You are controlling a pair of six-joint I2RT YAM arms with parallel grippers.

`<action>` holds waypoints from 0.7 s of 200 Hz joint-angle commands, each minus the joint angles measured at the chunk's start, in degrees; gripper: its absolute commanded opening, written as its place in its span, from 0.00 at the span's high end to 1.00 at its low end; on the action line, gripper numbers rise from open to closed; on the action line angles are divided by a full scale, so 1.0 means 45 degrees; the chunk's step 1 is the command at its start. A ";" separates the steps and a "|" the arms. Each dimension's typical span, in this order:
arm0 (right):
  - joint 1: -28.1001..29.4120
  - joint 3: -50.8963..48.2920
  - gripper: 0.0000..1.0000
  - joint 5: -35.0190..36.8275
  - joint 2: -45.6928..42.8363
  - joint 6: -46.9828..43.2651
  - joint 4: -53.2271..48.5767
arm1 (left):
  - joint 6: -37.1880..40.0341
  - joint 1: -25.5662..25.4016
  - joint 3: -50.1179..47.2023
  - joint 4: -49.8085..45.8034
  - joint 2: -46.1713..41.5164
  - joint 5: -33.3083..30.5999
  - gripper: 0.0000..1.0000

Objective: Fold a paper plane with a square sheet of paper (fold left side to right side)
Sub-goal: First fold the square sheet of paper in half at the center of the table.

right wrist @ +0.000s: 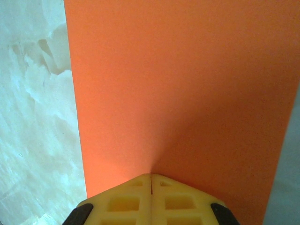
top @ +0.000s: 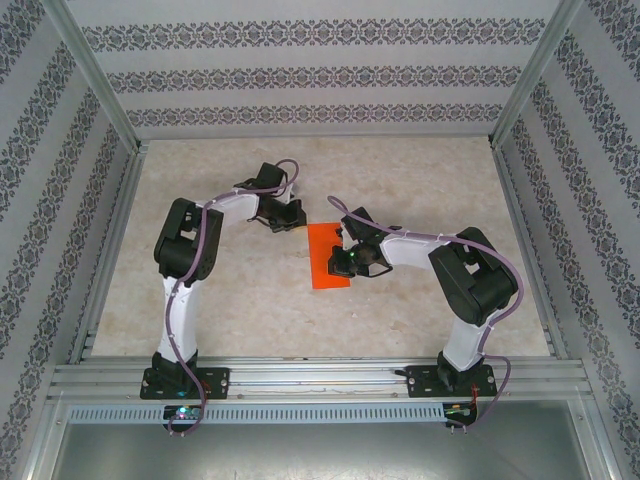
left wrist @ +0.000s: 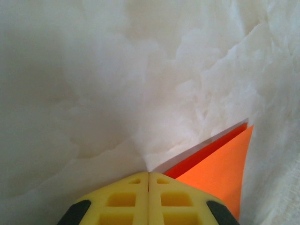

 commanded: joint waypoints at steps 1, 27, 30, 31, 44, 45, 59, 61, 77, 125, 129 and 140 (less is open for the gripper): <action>0.0114 -0.0652 1.00 0.0653 0.0490 0.0157 -0.1679 | 0.0344 0.0284 -0.0989 0.0940 -0.1398 -0.0429 0.93; 0.0109 -0.0661 1.00 0.0652 0.0558 0.0177 -0.1670 | 0.0257 -0.0053 -0.1999 0.1527 -0.2186 0.0773 0.93; 0.0116 -0.0669 1.00 0.0653 0.0568 0.0177 -0.1642 | 0.0240 -0.0100 -0.2074 0.1588 -0.2225 0.0887 0.93; 0.0118 -0.0671 1.00 0.0653 0.0576 0.0177 -0.1649 | 0.0243 -0.0125 -0.2108 0.1625 -0.2229 0.0926 0.93; 0.0119 -0.0654 1.00 0.0653 0.0607 0.0196 -0.1632 | -0.0022 -0.0343 -0.2413 0.2196 -0.2207 0.1511 0.93; 0.0119 -0.0653 1.00 0.0643 0.0603 0.0196 -0.1623 | -0.0054 -0.0354 -0.2424 0.2260 -0.2201 0.1541 0.93; 0.0119 -0.0653 1.00 0.0653 0.0660 0.0196 -0.1636 | -0.0507 -0.0605 -0.2590 0.2947 -0.1944 0.2041 0.93; 0.0119 -0.0642 1.00 0.0653 0.0657 0.0196 -0.1633 | -0.0547 -0.0641 -0.2592 0.3042 -0.1888 0.2093 0.93; 0.0118 -0.0613 1.00 0.0668 0.0712 0.0215 -0.1668 | -0.0850 -0.0872 -0.2416 0.3460 -0.1402 0.2305 0.93; 0.0118 -0.0574 1.00 0.0692 0.0810 0.0216 -0.1652 | -0.0750 -0.0932 -0.1646 0.3231 -0.0457 0.1291 0.93; 0.0118 -0.0574 1.00 0.0682 0.0812 0.0216 -0.1641 | -0.0692 -0.0932 -0.1568 0.3093 -0.0389 0.1183 0.93; 0.0108 -0.0574 1.00 0.0692 0.0784 0.0212 -0.1647 | -0.0587 -0.0919 -0.1414 0.2932 -0.0176 0.0984 0.93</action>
